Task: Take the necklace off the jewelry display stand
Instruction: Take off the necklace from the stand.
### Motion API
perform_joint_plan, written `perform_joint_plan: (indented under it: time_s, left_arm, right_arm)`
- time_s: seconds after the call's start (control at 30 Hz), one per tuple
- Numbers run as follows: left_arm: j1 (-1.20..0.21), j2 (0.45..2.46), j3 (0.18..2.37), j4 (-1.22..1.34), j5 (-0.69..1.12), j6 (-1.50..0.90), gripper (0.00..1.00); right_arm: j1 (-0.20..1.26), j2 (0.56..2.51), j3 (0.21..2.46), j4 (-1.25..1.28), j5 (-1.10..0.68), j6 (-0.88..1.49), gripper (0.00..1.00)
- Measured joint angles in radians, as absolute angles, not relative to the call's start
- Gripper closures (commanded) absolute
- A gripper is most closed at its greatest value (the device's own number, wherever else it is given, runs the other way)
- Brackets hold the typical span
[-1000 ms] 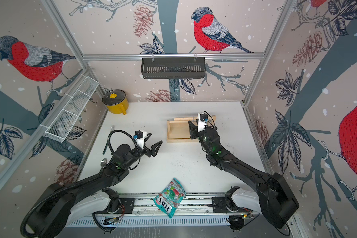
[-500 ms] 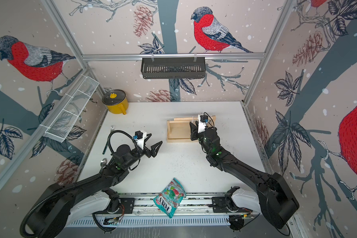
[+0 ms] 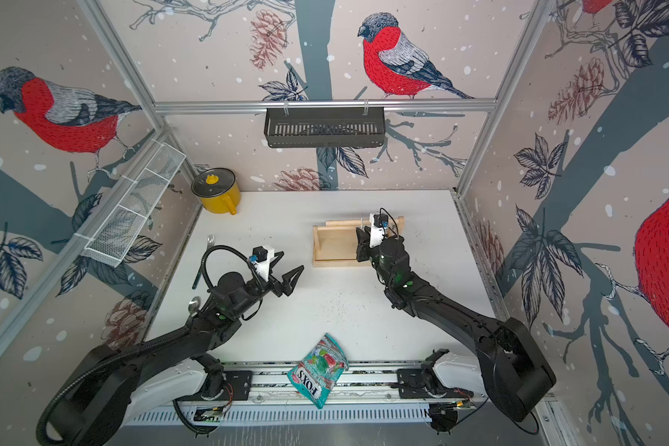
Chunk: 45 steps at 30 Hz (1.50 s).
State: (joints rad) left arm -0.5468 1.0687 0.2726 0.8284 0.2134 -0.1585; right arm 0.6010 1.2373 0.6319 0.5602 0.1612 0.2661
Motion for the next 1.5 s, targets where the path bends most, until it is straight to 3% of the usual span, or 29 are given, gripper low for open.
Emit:
perform_joint_plan:
  time_s: [0.6,1.2,1.5]
  left_arm:
    - [-0.548,1.050,0.254,0.838,0.234,-0.177,0.08]
    - [-0.550,1.062,0.240,0.861,0.233,-0.176,0.09]
    - [-0.550,1.085,0.198,0.912,0.231,-0.175,0.08]
  right_arm:
    - [0.601,1.303,0.677,0.563,0.183,0.284,0.77]
    - [0.602,1.304,0.685,0.560,0.212,0.285,0.94]
    - [0.630,1.316,0.704,0.556,0.212,0.285,0.96]
